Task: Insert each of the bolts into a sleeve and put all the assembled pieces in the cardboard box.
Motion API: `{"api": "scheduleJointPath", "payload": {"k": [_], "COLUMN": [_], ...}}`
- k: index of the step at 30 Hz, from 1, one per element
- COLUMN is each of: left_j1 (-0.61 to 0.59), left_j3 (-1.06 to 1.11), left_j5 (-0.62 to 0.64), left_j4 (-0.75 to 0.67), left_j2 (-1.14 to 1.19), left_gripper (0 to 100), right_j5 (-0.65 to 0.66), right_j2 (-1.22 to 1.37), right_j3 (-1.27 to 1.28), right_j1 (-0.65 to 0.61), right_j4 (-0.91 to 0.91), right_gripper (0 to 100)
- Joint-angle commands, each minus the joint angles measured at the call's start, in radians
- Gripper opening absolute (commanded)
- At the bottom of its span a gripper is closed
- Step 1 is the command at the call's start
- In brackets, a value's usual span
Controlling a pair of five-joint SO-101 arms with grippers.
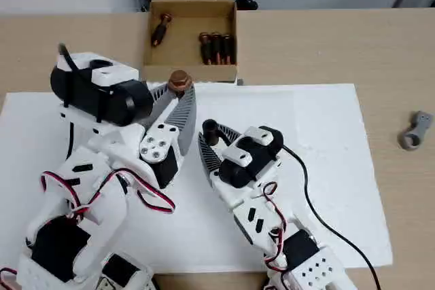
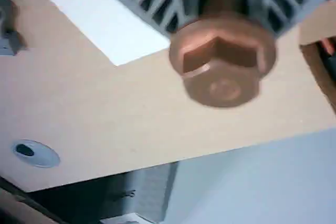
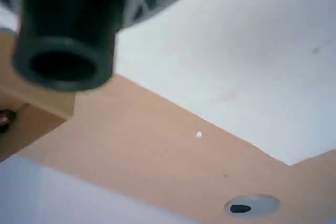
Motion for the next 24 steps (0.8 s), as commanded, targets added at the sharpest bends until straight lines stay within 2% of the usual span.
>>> {"api": "scheduleJointPath", "payload": {"k": [1,8,12,20,24], "left_j1": [0.021,0.017,0.017,0.015,0.014], "left_j3": [0.005,0.163,0.266,0.294,0.298], "left_j5": [0.017,0.006,-0.052,-0.052,-0.051], "left_j4": [-0.031,-0.195,-0.313,-0.336,-0.404], "left_j2": [0.0,0.002,0.002,0.046,0.107], "left_gripper": [1,1,1,1,1], "right_j5": [0.003,0.003,0.003,0.002,0.002], "right_j2": [-0.016,-0.022,-0.024,-0.024,-0.024], "right_j3": [-0.012,-0.02,-0.021,-0.021,-0.021], "right_j1": [0.008,0.004,0.004,0.004,0.004], "right_j4": [-0.027,-0.025,-0.025,-0.025,-0.025], "right_gripper": [0.2,0.2,0.2,0.2,0.2]}}
